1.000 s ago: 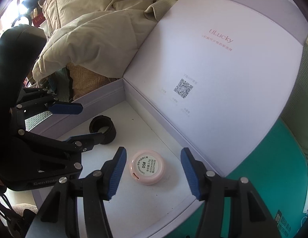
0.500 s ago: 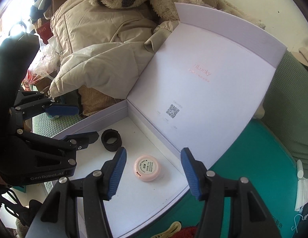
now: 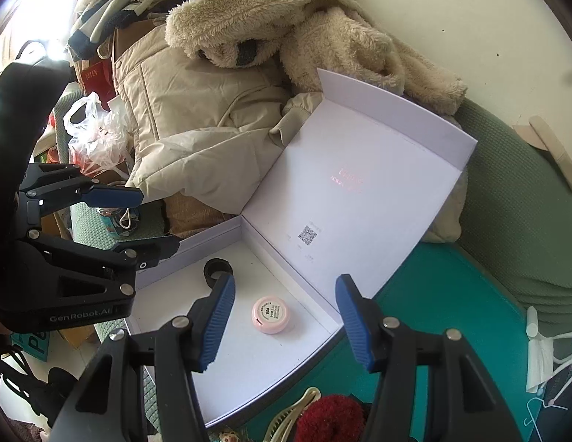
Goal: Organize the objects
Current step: 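Withdraw both tools from the box back toward the mat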
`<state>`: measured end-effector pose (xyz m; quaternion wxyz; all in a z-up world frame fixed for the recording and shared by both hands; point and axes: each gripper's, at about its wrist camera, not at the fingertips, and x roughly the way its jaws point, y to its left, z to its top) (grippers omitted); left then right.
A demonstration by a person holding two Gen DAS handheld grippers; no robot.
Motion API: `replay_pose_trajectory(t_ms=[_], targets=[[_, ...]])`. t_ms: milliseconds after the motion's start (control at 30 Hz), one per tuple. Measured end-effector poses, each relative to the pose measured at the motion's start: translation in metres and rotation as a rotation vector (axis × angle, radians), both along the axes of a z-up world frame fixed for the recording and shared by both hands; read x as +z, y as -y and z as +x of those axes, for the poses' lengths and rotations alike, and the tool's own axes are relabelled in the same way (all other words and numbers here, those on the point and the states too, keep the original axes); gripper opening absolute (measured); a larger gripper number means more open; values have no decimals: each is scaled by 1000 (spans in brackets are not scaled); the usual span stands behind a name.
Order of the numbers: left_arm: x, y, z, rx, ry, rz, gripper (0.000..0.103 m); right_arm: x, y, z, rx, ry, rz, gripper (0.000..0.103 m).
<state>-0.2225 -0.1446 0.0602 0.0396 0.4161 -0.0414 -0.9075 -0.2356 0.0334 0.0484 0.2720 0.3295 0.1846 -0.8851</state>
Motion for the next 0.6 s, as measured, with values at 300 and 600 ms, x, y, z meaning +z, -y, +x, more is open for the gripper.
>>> replay_pose_trajectory(t_ms=[300, 600], targets=[[32, -18, 35, -3, -45, -11, 57, 26, -15, 30, -4, -39, -15, 57], [46, -44, 71, -19, -65, -6, 58, 40, -35, 65, -13, -64, -28, 57]])
